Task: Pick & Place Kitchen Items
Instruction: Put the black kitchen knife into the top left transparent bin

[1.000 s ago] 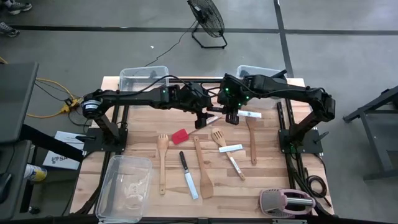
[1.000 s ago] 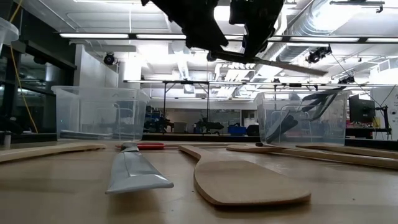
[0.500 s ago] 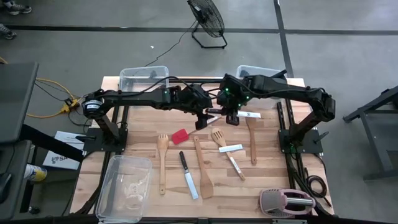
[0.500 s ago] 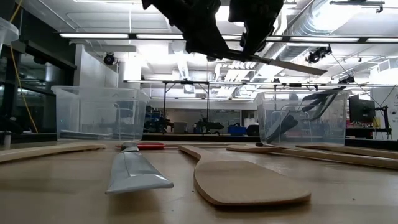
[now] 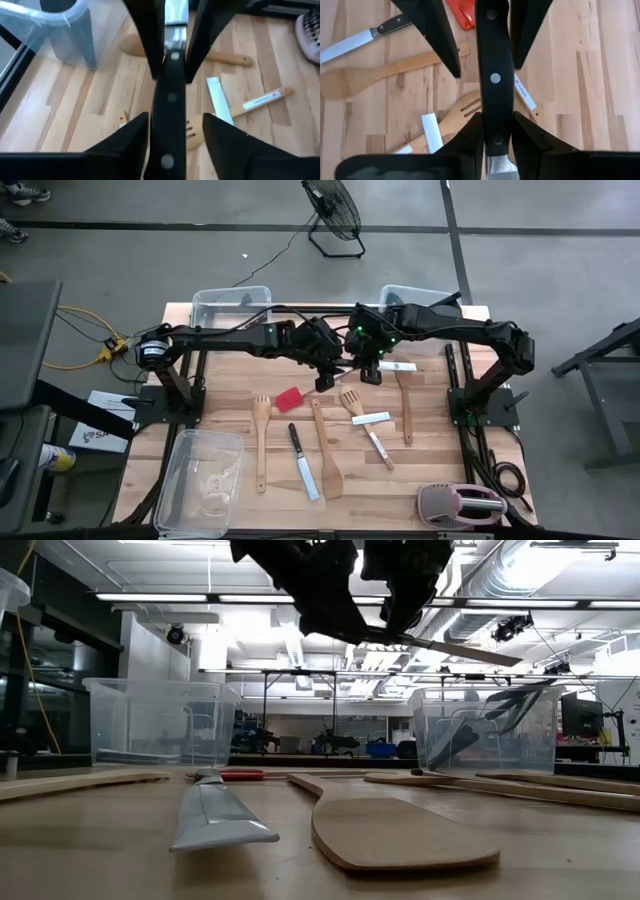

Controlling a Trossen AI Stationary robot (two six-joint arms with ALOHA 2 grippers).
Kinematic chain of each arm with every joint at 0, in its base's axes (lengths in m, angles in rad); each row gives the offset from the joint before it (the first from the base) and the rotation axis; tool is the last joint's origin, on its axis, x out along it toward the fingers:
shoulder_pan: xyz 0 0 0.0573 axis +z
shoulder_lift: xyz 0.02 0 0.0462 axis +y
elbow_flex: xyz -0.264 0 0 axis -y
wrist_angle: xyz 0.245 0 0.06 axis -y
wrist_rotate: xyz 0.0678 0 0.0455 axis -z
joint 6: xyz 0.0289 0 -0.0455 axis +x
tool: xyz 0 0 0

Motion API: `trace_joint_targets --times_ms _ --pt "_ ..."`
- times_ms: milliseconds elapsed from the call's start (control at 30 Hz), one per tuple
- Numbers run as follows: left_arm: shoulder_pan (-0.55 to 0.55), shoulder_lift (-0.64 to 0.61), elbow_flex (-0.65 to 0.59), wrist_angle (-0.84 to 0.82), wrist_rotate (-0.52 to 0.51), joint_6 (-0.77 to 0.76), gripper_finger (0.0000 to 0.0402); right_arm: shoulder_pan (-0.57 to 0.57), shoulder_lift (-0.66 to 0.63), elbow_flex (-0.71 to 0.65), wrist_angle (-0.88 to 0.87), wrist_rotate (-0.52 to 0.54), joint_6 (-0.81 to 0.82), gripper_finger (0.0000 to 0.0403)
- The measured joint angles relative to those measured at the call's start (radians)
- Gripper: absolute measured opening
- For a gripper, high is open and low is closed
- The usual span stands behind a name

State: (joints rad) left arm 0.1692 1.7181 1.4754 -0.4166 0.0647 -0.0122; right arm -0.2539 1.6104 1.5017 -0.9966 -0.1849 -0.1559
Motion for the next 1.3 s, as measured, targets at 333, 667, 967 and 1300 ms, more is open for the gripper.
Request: trace_joint_targets --times_ms 333,667,967,1300 --pt "0.000 -0.001 0.001 -0.014 0.001 -0.012 0.0084 0.001 0.000 0.000 -0.001 -0.005 -0.008 0.0066" --pt "0.000 -0.002 0.003 -0.045 -0.003 -0.024 0.0084 0.001 -0.003 0.000 -0.016 0.008 -0.002 0.0122" --pt "0.001 -0.012 0.000 -0.140 -0.114 -0.053 0.0084 -0.038 -0.058 0.000 -0.049 0.070 0.032 0.0259" --pt "0.002 -0.110 0.000 -0.253 -0.265 -0.065 0.0084 -0.103 -0.177 0.000 -0.046 0.083 0.032 0.0261"
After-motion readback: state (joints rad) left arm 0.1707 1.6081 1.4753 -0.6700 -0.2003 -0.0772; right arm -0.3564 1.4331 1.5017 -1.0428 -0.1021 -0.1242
